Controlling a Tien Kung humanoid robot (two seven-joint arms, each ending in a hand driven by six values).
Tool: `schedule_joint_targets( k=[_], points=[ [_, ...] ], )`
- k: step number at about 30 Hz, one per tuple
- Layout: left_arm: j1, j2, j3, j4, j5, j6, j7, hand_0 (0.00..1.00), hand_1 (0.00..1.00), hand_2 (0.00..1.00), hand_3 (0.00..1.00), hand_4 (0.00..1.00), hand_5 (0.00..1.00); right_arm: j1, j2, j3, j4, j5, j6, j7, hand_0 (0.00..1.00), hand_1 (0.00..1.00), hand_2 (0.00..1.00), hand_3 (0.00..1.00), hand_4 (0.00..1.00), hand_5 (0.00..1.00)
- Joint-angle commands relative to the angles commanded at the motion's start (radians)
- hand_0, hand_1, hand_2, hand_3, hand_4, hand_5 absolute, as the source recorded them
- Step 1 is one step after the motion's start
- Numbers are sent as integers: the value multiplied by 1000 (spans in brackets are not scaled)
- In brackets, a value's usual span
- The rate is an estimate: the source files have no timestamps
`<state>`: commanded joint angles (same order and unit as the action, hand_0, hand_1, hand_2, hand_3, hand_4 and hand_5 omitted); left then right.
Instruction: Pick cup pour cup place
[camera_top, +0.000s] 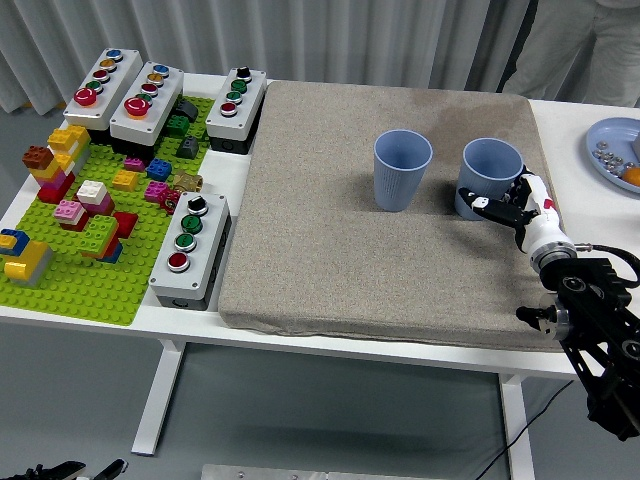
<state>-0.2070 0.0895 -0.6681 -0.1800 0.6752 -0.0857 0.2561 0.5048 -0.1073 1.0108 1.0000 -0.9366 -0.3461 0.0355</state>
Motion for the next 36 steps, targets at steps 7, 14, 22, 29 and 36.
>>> schedule_joint_targets(
  k=[7, 14, 22, 29, 36],
  points=[
    [-4, 0, 1, 0, -1, 0, -1, 766, 782, 822, 706, 511, 998, 12, 5, 1, -10, 4, 1, 1, 908, 846, 928, 899, 855, 205],
    [-4, 0, 1, 0, -3, 1, -2, 766, 782, 822, 705, 511, 998, 15, 4, -1, -9, 40, -20, 20, 893, 816, 847, 849, 853, 200],
    [-5, 0, -1, 0, -3, 1, -2, 766, 782, 822, 704, 511, 998, 10, 5, -14, -2, 51, -20, 20, 850, 741, 690, 728, 811, 157],
    [-5, 0, -5, 0, 0, 1, -1, 766, 782, 822, 704, 511, 998, 7, 4, -22, 4, 58, -20, 19, 800, 692, 594, 653, 789, 131],
    [-3, 0, -8, 0, 1, 1, -1, 766, 782, 821, 704, 510, 998, 14, -9, -22, 17, 47, -20, 14, 803, 691, 597, 652, 787, 122]
  ],
)
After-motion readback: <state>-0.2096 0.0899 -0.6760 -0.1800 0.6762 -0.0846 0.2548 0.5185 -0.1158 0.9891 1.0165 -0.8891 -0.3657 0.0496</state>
